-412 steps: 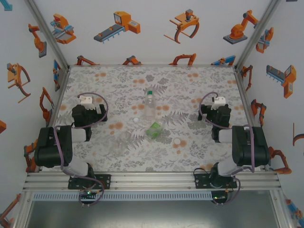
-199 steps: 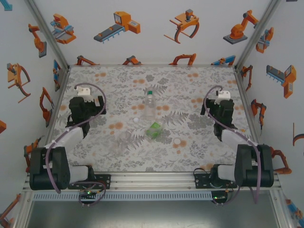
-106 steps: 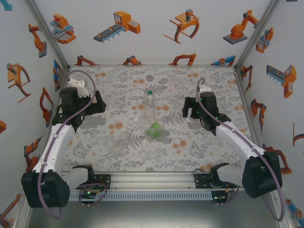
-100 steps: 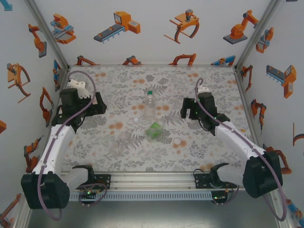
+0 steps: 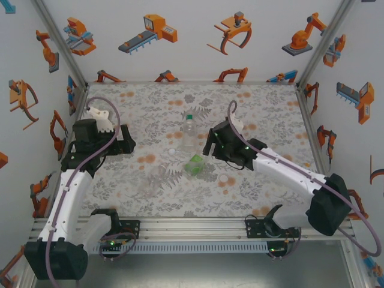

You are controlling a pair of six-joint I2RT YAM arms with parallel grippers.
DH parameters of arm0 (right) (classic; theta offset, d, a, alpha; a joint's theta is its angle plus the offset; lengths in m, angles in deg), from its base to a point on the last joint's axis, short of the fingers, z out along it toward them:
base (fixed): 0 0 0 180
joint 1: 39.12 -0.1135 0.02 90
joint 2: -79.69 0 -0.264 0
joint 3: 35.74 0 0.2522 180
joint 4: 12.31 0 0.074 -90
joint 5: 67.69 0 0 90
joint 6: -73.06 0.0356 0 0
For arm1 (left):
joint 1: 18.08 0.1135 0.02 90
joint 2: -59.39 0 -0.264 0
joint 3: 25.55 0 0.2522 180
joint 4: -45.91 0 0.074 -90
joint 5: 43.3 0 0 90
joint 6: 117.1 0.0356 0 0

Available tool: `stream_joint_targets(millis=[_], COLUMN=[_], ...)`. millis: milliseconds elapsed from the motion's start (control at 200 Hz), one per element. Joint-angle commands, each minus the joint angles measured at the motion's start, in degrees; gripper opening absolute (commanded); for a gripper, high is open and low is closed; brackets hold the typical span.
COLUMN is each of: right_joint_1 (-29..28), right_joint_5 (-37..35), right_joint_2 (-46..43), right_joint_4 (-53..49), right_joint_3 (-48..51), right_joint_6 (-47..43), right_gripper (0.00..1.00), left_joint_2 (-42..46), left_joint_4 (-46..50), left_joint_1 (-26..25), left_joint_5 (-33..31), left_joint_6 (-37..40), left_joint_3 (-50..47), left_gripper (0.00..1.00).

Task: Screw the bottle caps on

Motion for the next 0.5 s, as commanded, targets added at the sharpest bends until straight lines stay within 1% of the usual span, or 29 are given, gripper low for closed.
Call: stream_joint_targets(millis=[0,100,260,390,496], right_joint_1=[-2.6,-4.1,-6.5,-7.1,-7.3], right_joint_5=[-7.2,-7.8,-9.1,-8.8,-8.2], right_joint_2=[4.4,9.1,15.5,20.6,22.8], right_joint_4=[-7.9,-11.8,-15.1,-17.9,-18.7], right_joint_3=[-5.4,-10.0,-16.7,-21.0,-22.3], right_joint_6=[10.5,13.7,16.0,17.3,18.4], right_gripper=[0.79,0.80,0.81,0.83,0.83], left_joint_2=[1.1,1.2,0.6,1.3,1.9], left_joint_4=[-0.2,-0.3,-1.2,-1.3,-1.5], left_joint_1=[0.3,2.0,5.8,6.5,6.6], left_joint_5=[-0.6,0.3,3.5,3.4,2.9], left_joint_6=[-0.7,-1.2,-3.0,-3.3,-3.4], left_joint_3=[-0.5,-0.4,-0.7,-1.1,-1.3], left_gripper=[0.98,0.98,0.99,0.99,0.99])
